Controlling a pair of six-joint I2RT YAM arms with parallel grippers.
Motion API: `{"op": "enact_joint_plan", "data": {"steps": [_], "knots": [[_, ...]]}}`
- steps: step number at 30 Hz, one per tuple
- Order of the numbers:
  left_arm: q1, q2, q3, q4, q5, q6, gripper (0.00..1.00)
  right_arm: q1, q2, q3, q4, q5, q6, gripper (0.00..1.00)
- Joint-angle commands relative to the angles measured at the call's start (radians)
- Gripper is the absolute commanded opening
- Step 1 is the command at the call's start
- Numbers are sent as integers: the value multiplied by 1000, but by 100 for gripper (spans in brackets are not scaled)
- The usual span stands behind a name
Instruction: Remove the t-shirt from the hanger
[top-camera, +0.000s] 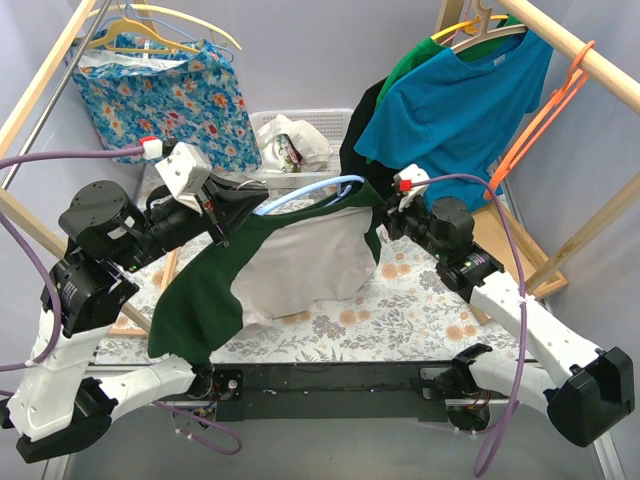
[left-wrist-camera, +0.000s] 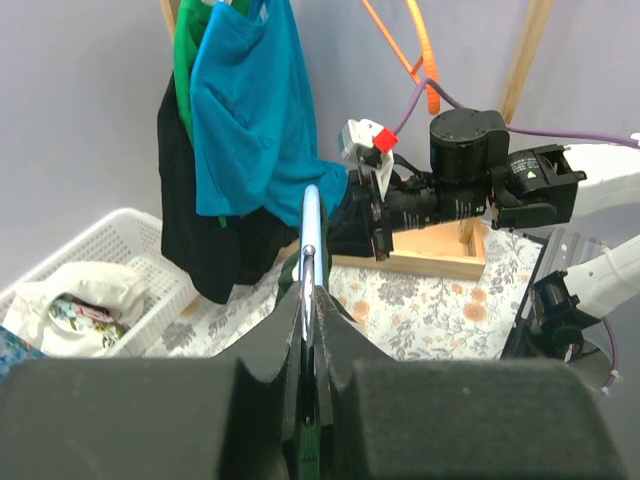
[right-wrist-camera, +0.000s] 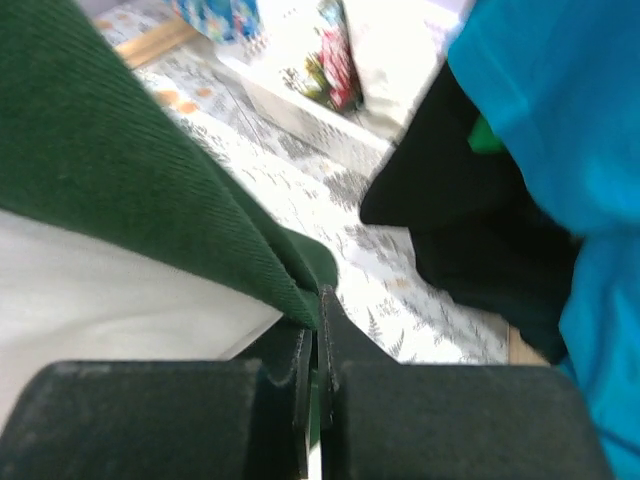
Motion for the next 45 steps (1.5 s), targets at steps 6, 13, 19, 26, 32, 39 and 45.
{"op": "enact_joint_plan", "data": {"steps": [6, 13, 19, 26, 32, 39, 45], "knots": [[3, 2, 40, 80, -30, -19, 0, -134, 34, -109, 27, -145, 150, 1], [3, 76, -121, 256, -88, -63, 0, -96, 86, -193, 73, -267, 214, 1], [4, 169, -188, 322, -53, -65, 0, 42, 83, -216, 35, -141, 187, 1], [3, 212, -261, 299, 18, -48, 0, 65, -9, -210, -19, -112, 181, 50], [3, 203, -274, 195, 109, 36, 0, 123, -98, -23, -250, -132, 69, 57], [3, 102, -355, 91, 194, 98, 0, 211, -122, 228, -453, -222, -93, 58], [3, 76, -344, -4, 266, 148, 0, 217, -121, 316, -528, -262, -227, 61]]}}
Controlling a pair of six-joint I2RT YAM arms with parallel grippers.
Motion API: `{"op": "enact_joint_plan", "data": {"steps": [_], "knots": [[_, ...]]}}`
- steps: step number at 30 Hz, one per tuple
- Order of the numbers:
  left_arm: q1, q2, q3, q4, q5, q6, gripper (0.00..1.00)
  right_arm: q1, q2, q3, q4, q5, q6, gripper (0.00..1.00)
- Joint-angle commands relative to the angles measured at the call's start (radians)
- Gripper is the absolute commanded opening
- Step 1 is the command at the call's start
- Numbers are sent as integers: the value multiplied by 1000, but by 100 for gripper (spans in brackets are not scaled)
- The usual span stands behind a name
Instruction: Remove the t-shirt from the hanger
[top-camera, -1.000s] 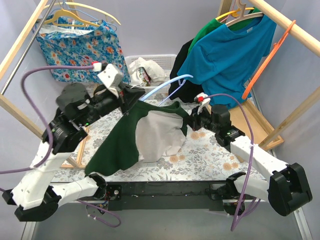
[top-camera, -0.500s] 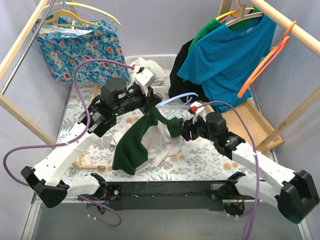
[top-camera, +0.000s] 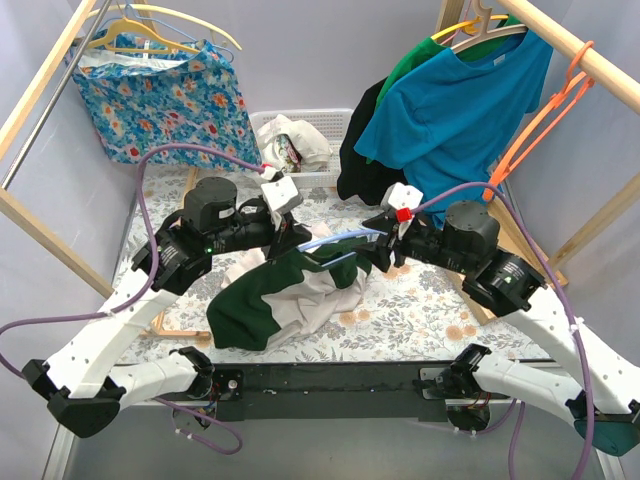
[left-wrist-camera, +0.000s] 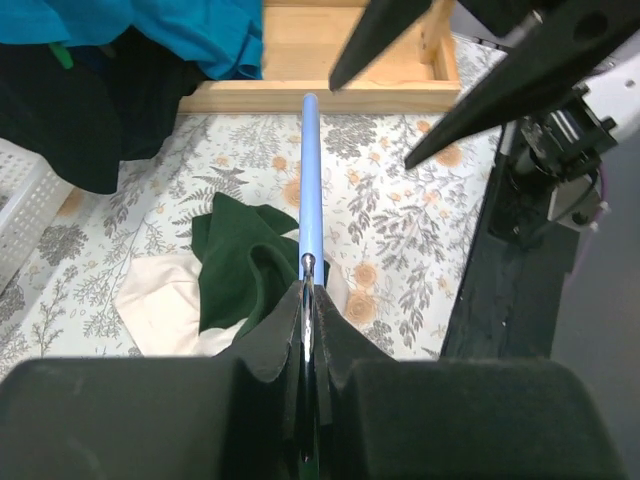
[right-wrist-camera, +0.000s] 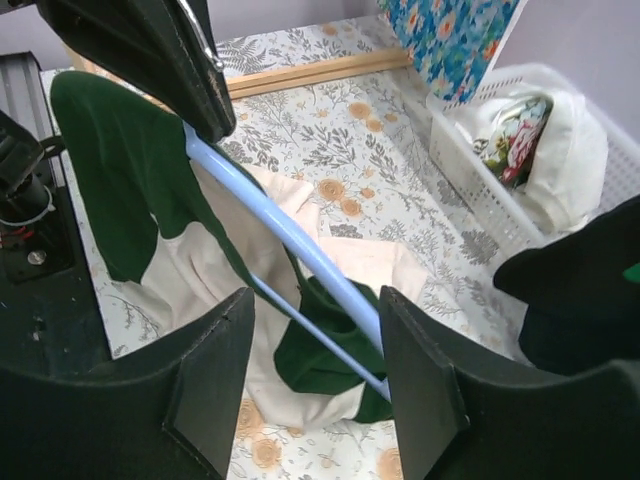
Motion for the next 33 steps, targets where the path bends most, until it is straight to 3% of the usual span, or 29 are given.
{"op": "enact_joint_plan", "data": {"steps": [1, 5, 12, 24, 27, 28, 29, 30, 31, 33], "knots": [[2, -38, 23, -71, 94, 66, 0, 4, 45, 82, -123, -78, -138, 63], [2, -8, 47, -148, 160, 100, 0, 20, 101, 108, -183, -166, -178, 64], [2, -2, 23, -142, 207, 103, 0, 50, 138, 96, -177, -143, -200, 64], [2, -16, 11, -131, 295, 124, 0, 82, 244, 56, -102, -118, -163, 54], [2, -33, 0, -116, 295, 120, 0, 85, 237, 50, -80, -108, -152, 41], [2, -38, -6, -111, 289, 115, 0, 86, 232, 44, -75, -90, -151, 19], [2, -42, -15, -99, 278, 111, 0, 86, 226, 41, -71, -71, -146, 7], [2, -53, -26, -86, 252, 100, 7, 86, 212, 36, -71, -51, -140, 1], [2, -59, -34, -77, 237, 88, 27, 86, 204, 35, -78, -22, -140, 1], [2, -86, -60, -88, 204, 77, 46, 86, 183, 41, -124, 3, -141, 1]]}}
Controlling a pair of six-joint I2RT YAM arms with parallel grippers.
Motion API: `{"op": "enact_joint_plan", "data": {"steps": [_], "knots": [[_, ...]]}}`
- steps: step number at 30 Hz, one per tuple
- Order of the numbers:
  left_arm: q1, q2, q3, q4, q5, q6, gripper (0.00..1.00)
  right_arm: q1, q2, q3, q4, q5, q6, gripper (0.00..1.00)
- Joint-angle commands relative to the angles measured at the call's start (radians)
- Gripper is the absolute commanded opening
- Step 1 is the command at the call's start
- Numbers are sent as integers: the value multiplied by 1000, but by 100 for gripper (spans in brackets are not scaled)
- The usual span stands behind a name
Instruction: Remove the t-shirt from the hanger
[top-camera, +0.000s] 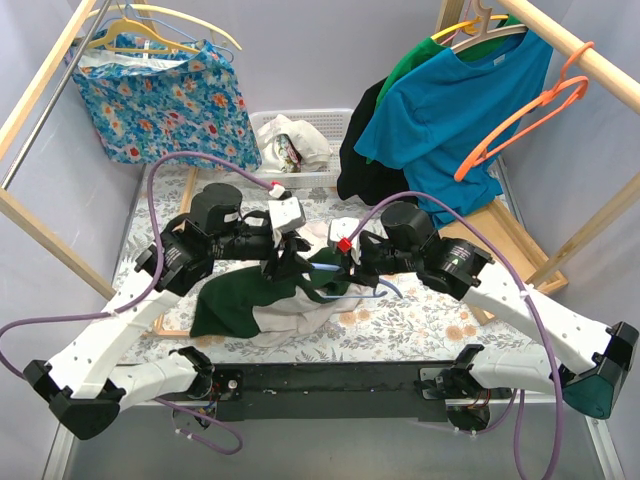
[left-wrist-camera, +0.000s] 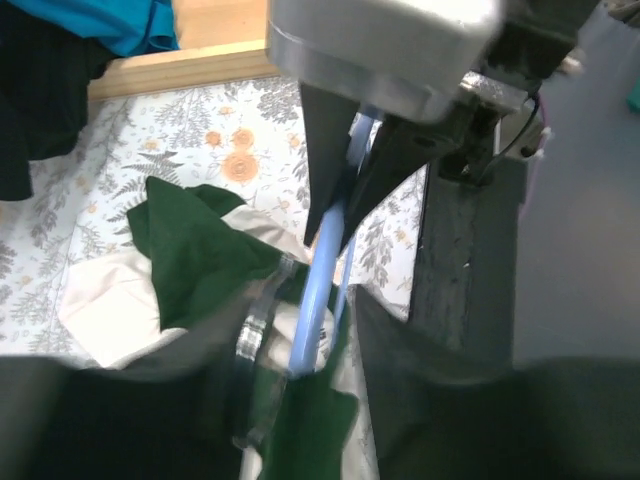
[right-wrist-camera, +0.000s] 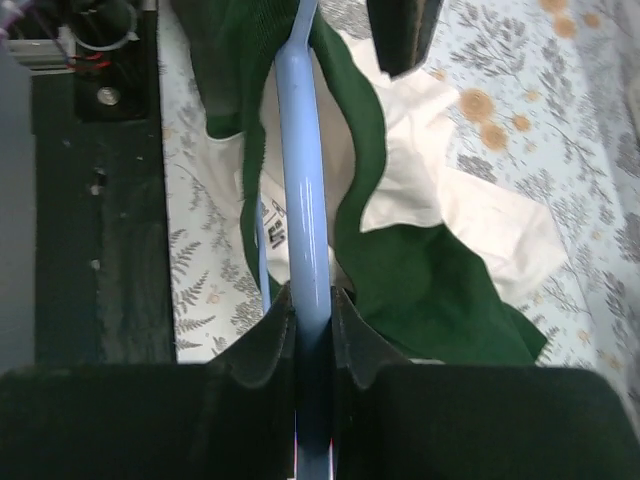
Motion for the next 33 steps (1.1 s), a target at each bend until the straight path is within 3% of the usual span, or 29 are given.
{"op": "enact_joint_plan", "data": {"steps": [1, 2, 5, 10, 16, 19, 22, 25, 26, 29, 32, 33], "knots": [[-14, -94, -43, 10, -11, -54, 50, -32, -51, 17, 21, 172, 56, 1], [-14, -113, -61, 24, -36, -79, 61, -30, -57, 29, 4, 178, 56, 1], [-14, -177, -137, 116, -122, -163, 69, -30, -95, 52, -68, 201, 45, 1], [-14, -240, -296, 271, -244, -243, 72, -30, -145, 109, -152, 250, 36, 1], [-14, -176, -379, 318, -344, -329, 73, -30, -186, 175, -250, 356, 36, 1], [-14, -136, -413, 361, -468, -367, 71, -32, -214, 193, -286, 382, 36, 1], [-14, -70, -390, 354, -591, -409, 63, -30, -238, 209, -312, 401, 52, 1], [-14, -21, -367, 346, -622, -421, 47, -30, -266, 200, -307, 430, 61, 1], [-14, -13, -362, 343, -622, -421, 35, -30, -270, 191, -304, 431, 62, 1], [-14, -2, -358, 345, -657, -435, 14, -30, -280, 177, -298, 436, 70, 1], [-14, 8, -358, 342, -701, -446, 0, -30, -287, 163, -289, 447, 70, 1], [-14, 11, -358, 338, -720, -450, 0, -30, -290, 157, -290, 450, 72, 1]]}}
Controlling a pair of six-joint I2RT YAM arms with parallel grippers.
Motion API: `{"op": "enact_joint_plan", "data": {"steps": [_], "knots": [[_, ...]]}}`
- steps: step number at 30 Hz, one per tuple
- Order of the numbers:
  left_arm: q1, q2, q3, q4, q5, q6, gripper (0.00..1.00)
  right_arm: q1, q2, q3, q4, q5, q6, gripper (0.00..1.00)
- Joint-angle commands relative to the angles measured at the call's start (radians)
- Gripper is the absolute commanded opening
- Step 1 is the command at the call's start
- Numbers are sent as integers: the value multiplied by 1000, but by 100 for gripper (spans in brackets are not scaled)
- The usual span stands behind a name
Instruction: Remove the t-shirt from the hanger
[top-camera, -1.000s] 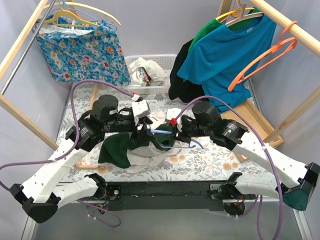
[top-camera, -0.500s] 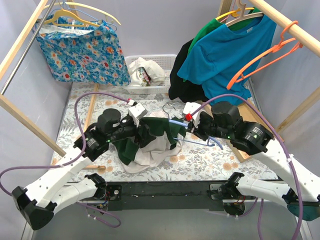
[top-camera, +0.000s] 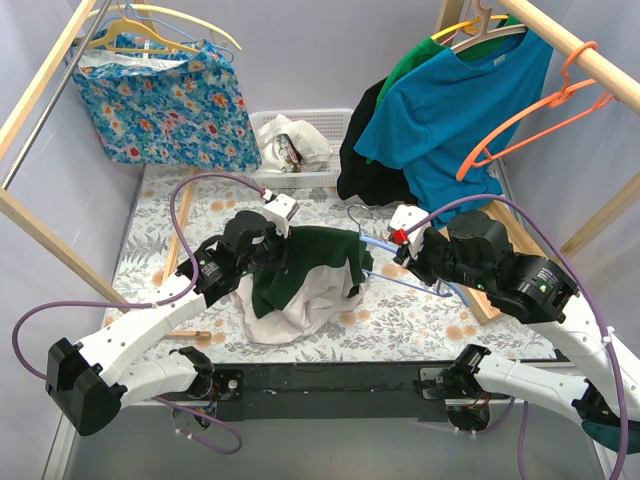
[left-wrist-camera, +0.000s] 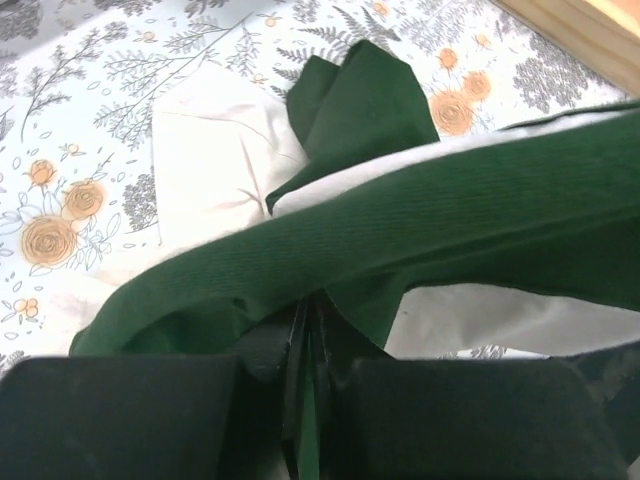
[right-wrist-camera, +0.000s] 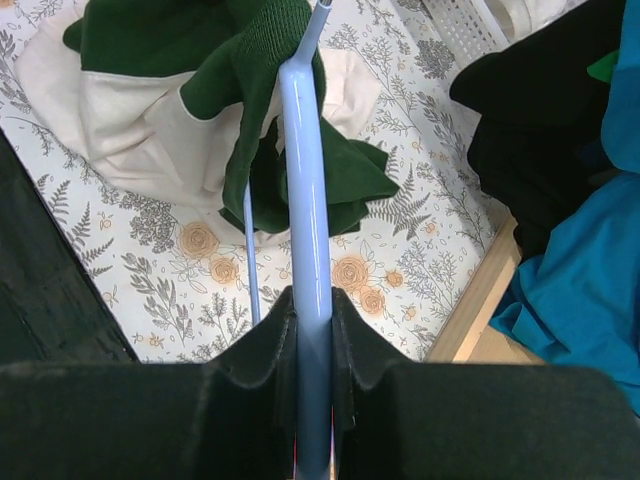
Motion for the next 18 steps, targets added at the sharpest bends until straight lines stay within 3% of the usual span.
{"op": "enact_joint_plan", "data": {"steps": [1, 9, 10, 11, 14, 18], "knots": [[0, 5, 44, 0, -123, -23, 0, 0, -30, 9, 96, 16, 23, 1], [0, 58, 83, -81, -251, -69, 0, 1, -67, -14, 102, 62, 29, 1], [0, 63, 83, -81, -252, -72, 27, 1, -70, -17, 104, 66, 29, 1], [0, 67, 80, -84, -251, -80, 41, 1, -71, -17, 105, 66, 29, 1], [0, 74, 74, -78, -259, -93, 56, 1, -77, -17, 107, 67, 29, 1], [0, 69, 50, -32, -210, -98, 58, 0, -83, -21, 107, 59, 32, 1]]}}
